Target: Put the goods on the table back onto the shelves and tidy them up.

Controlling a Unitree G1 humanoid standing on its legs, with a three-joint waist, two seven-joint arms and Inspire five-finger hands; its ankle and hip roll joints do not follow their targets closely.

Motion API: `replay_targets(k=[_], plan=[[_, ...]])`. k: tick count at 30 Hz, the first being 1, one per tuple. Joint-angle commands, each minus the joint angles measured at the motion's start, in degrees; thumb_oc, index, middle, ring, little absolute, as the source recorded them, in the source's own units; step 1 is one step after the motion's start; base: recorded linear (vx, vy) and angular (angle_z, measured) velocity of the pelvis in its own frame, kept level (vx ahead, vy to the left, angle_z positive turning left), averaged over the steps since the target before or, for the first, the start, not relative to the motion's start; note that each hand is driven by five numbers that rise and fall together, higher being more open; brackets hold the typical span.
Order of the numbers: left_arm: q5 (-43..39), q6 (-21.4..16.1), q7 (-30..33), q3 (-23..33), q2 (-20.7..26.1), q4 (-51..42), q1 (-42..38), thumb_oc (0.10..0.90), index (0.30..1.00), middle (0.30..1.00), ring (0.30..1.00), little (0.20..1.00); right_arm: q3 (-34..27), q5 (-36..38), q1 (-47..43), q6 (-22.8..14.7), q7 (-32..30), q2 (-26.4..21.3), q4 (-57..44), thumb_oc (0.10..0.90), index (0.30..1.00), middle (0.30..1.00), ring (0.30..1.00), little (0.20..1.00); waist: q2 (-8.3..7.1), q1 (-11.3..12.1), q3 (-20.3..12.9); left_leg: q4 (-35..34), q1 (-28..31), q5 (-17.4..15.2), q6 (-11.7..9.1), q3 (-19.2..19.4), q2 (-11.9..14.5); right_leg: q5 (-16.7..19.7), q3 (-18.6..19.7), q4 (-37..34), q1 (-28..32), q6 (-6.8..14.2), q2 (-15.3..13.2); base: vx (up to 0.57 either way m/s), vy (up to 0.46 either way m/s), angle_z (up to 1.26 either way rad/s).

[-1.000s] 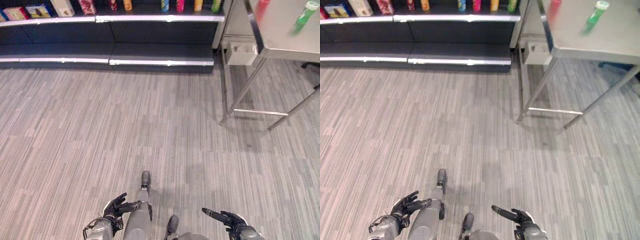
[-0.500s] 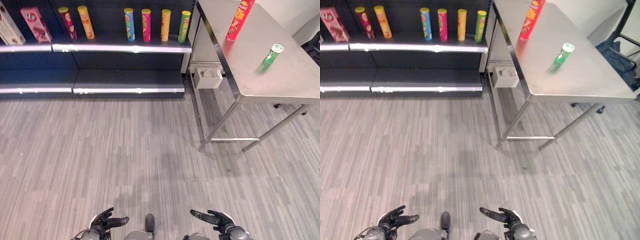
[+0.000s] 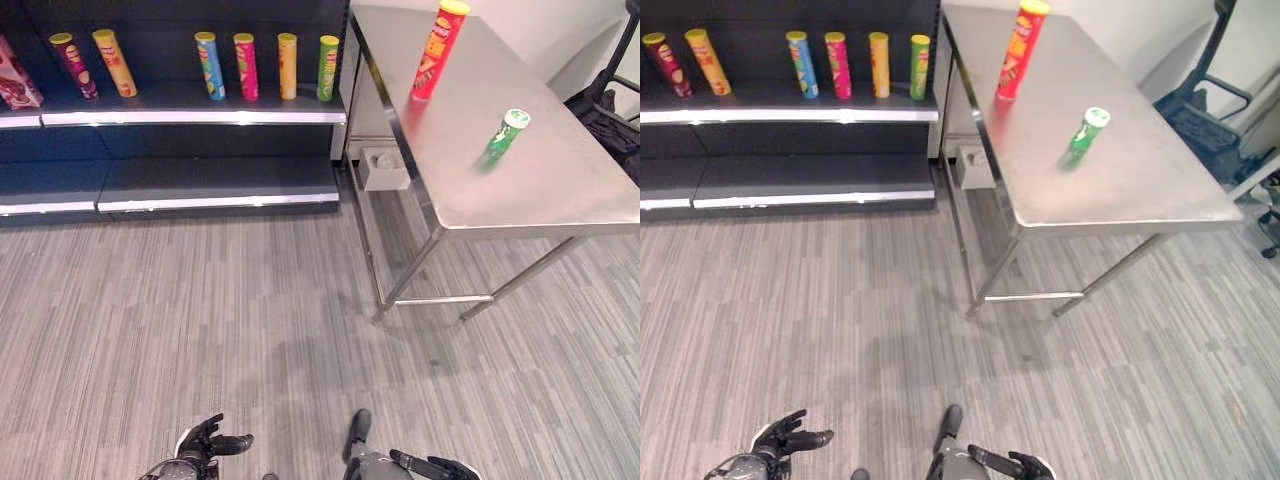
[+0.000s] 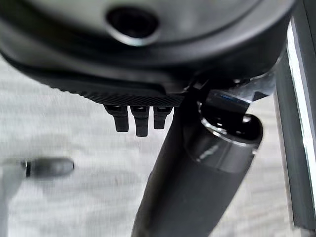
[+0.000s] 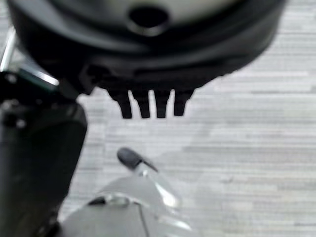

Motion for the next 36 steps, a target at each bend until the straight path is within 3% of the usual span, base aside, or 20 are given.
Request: replay_targets(k=[1, 2, 3, 4, 5, 6, 8, 9, 10, 12, 15, 16, 18, 19, 21, 23, 27, 29, 33, 36], plan=[[0.2, -1.6, 0.0, -0.3, 1.0, -0.6, -1.0, 0.8, 0.9, 0.9, 0.9, 0.9, 0.6, 0.0, -1.9, -1.2, -0.9, -3.8, -1.2, 0.8, 0.9, 0.9, 0.9, 0.9, 0.26, 0.6, 0.7, 5.1, -7.4, 0.0, -0.9, 1.3, -0.3, -3.9, 0.8, 0.8, 4.2, 6.6, -3.4, 0.11, -0.215, 0.13], [0.0, -1.5, -0.1, -0.3, 0.7, -0.9, -0.8, 0.8, 0.9, 0.9, 0.9, 0.9, 0.8, 0.2, -1.9, -1.3, -1.0, -4.1, -1.5, 0.8, 0.9, 0.9, 0.9, 0.9, 0.4, 0.7, 1.1, 8.8, -8.4, -1.3, -1.9, 1.5, 0.9, -5.2, 0.8, 0.8, 5.1, 5.7, -2.6, 0.14, -0.335, 0.11], [-1.5, -1.3, -0.2, -0.6, -0.1, -2.2, 0.2, 0.8, 0.9, 0.9, 0.9, 0.9, 1.2, 0.6, -1.8, -1.4, -1.0, -5.1, -2.9, 0.8, 0.9, 0.9, 0.9, 0.9, 0.84, 1.3, 2.8, 25.4, -14.6, 0.8, -3.5, 0.0, 3.5, -8.1, 0.3, 0.6, 8.0, 2.7, -0.5, 0.16, -0.379, 0.14], [-2.6, -1.1, 0.1, -0.9, -0.5, -3.2, 0.5, 0.8, 0.9, 0.9, 0.9, 0.9, 0.9, 1.2, -2.0, -1.3, -1.5, -5.8, -3.5, 0.8, 0.9, 0.9, 0.9, 0.9, 1.15, 2.1, 4.8, 35.1, -19.8, 7.5, -4.4, -2.4, 4.4, -9.8, -0.1, 0.4, 10.2, 0.8, 0.8, 0.15, -0.346, 0.02], [-3.2, -1.2, 0.2, -1.1, -0.8, -3.3, 0.3, 0.8, 0.9, 0.9, 0.9, 0.9, 0.8, 1.5, -2.3, -1.2, -1.7, -6.0, -3.5, 0.8, 0.9, 0.9, 0.9, 0.9, 1.13, 2.5, 5.3, 37.2, -22.6, 8.2, -3.9, -3.3, 3.8, -10.4, -0.4, 0.4, 10.7, 0.4, 1.1, 0.16, -0.185, 0.01], [-3.7, -1.2, 0.3, -1.2, -1.0, -2.8, 0.0, 0.8, 0.9, 0.9, 0.9, 0.9, 1.0, 1.9, -2.4, -1.1, -1.9, -6.0, -3.4, 0.8, 0.9, 0.9, 0.9, 0.9, 0.89, 3.4, 5.9, 36.4, -27.8, 6.7, -2.8, -3.4, 1.7, -11.5, 0.4, 0.4, 11.4, 0.4, 1.6, 0.19, -0.075, -0.02], [-3.9, -1.1, 0.2, -1.2, -1.0, -2.8, 0.3, 0.8, 0.9, 0.9, 0.9, 0.9, 1.2, 2.0, -2.2, -1.2, -1.9, -6.1, -3.8, 0.8, 0.9, 0.9, 0.9, 0.9, 0.85, 4.4, 5.3, 29.6, -29.5, 6.3, -2.2, -3.0, 0.9, -12.7, 1.4, 0.4, 12.1, 0.8, 1.8, 0.18, -0.001, 0.02], [-3.9, -1.1, 0.2, -1.2, -1.0, -2.8, 0.3, 0.8, 0.9, 0.9, 0.9, 0.9, 1.2, 2.0, -2.2, -1.2, -1.9, -6.1, -3.8, 0.8, 0.9, 0.9, 0.9, 0.9, 0.81, 4.4, 5.3, 29.5, -29.4, 6.4, -2.2, -3.0, 0.8, -12.7, 1.4, 0.4, 12.1, 0.8, 1.8, 0.3, 0.127, -0.23], [-3.7, -1.2, 0.0, -0.7, -1.0, -2.8, 1.1, 0.8, 0.9, 0.9, 0.9, 0.9, 1.7, 1.3, -2.0, -1.5, -1.8, -6.3, -4.0, 0.8, 0.9, 0.9, 0.9, 0.9, 1.96, 5.7, 4.5, 14.2, -27.9, 10.3, -2.5, -4.7, 1.2, -13.9, 2.4, 0.4, 13.1, 1.5, 3.1, 0.34, 0.162, -0.35], [-4.1, -1.3, 0.1, -0.7, -1.0, -2.8, 1.2, 0.8, 0.9, 0.9, 0.9, 0.9, 2.1, 0.7, -2.2, -1.8, -2.1, -6.6, -4.1, 0.8, 0.9, 0.9, 0.9, 0.9, 3.03, 6.4, 4.1, 4.0, -27.1, 15.7, -3.8, -5.7, 2.9, -15.5, 2.8, 0.4, 14.8, 1.5, 4.3, 0.38, 0.183, -0.28], [-4.4, -1.4, 0.1, -0.6, -1.0, -2.7, 1.0, 0.8, 0.9, 0.9, 0.9, 0.9, 2.3, 0.4, -2.7, -1.9, -2.2, -6.6, -4.0, 0.8, 0.9, 0.9, 0.9, 0.9, 3.15, 6.9, 4.2, 1.2, -27.3, 16.8, -4.6, -6.5, 3.4, -16.5, 3.4, 0.4, 15.9, 1.4, 4.7, 0.26, 0.125, -0.29], [-3.7, -1.3, 0.2, -0.7, -0.7, -0.3, 0.5, 0.8, 0.9, 0.9, 0.9, 0.9, 3.3, -1.3, -2.7, -1.8, -2.0, -5.5, -3.0, 0.8, 0.9, 0.9, 0.9, 0.9, 2.33, 7.2, 2.9, 1.5, -26.3, 17.8, -4.9, -7.1, 4.2, -18.3, 5.4, 0.4, 19.9, 2.1, 4.4, 0.63, 0.384, -0.41], [-2.9, -1.5, 0.2, -0.6, 0.0, -0.9, 0.1, 0.8, 0.9, 0.9, 0.9, 0.9, 3.9, -2.2, -2.9, -1.8, -1.6, -4.3, -3.2, 0.8, 0.9, 0.9, 0.9, 0.9, 0.57, 7.7, 1.2, 2.8, -25.4, 16.0, -3.5, -4.2, 3.4, -18.7, 6.1, 3.1, 19.7, 3.6, 1.1, 0.58, 0.476, -0.88], [-2.1, -1.2, 0.6, -0.5, 1.4, -0.4, -1.0, 0.8, 0.9, 0.9, 0.9, 0.9, 3.3, -1.7, -3.6, -1.5, -1.2, -3.4, -3.0, 0.8, 0.9, 0.9, 0.9, 0.9, -0.01, 6.9, 0.6, 1.7, -22.3, 13.6, -0.9, -0.8, 2.1, -17.3, 6.8, 13.7, 14.5, 4.9, -2.5, 0.33, 0.516, -0.91], [-1.6, -0.9, 0.8, -0.3, 2.8, 0.2, -1.9, 0.8, 0.9, 0.9, 0.9, 0.9, 2.1, -2.2, -3.8, -0.7, -1.2, -2.9, 0.2, 0.8, 0.9, 0.9, 0.9, 0.9, 1.12, 4.7, 1.2, -2.3, -15.0, 11.1, 1.8, 4.0, 0.6, -9.7, 1.1, 30.5, 6.6, 6.8, -9.7, 0.26, 0.49, -0.55], [-1.1, -1.0, 0.7, -0.4, 3.2, 0.3, -2.1, 0.8, 0.9, 0.9, 0.9, 0.9, 1.0, -1.9, -3.2, -0.5, -1.6, -2.8, 2.0, 0.8, 0.9, 0.9, 0.9, 0.9, 1.47, 3.5, 1.5, -3.2, -12.9, 10.2, 2.1, 4.7, 0.2, -10.0, 0.3, 31.4, 4.5, 6.1, -9.6, 0.17, 0.196, -0.65], [-1.2, -1.3, 1.0, -0.4, 3.6, 0.4, -2.9, 0.8, 0.9, 0.9, 0.9, 0.9, -1.5, -0.4, -2.5, -0.3, -2.3, -3.3, 4.8, 0.8, 0.9, 0.9, 0.9, 0.9, 1.86, 2.1, 2.0, -3.3, -11.3, 9.3, 1.7, 5.1, 0.2, -11.7, -0.7, 24.1, 2.1, 5.2, -6.7, 0.09, 0.015, 0.2], [-0.2, -1.8, 0.6, -0.5, 3.7, 0.9, -3.0, 0.8, 0.9, 0.9, 0.9, 0.9, -4.9, 1.7, -0.7, -0.4, -3.0, -3.5, 7.9, 0.8, 0.9, 0.9, 0.9, 0.9, 1.0, 0.7, 1.7, -3.2, -10.0, 8.1, 1.3, 5.0, -0.8, -11.6, 2.7, 13.2, 3.3, 5.6, -3.1, 0.12, -0.056, 0.23], [1.3, -2.1, -0.3, 0.2, 3.1, 2.1, -1.9, 0.8, 0.9, 0.9, 0.9, 0.9, -9.1, 3.9, 1.8, -0.4, -3.4, -4.8, 11.3, 0.8, 0.9, 0.9, 0.9, 0.9, 0.37, 0.2, -0.3, -3.4, -9.3, 7.7, 0.7, 6.0, -1.0, -10.0, 3.1, 5.1, 7.4, 5.6, -1.3, 0.1, -0.05, 0.19], [1.6, -2.0, -0.7, 0.2, 2.8, 1.7, -1.1, 0.8, 0.9, 0.9, 0.9, 0.9, -10.3, 4.1, 2.7, -0.4, -3.5, -5.7, 12.0, 0.8, 0.9, 0.9, 0.9, 0.9, 0.41, -0.1, -1.1, -3.4, -9.1, 7.6, 0.4, 6.2, -0.6, -9.4, 3.0, 3.2, 8.7, 5.5, -0.6, 0.04, -0.03, -0.05]])
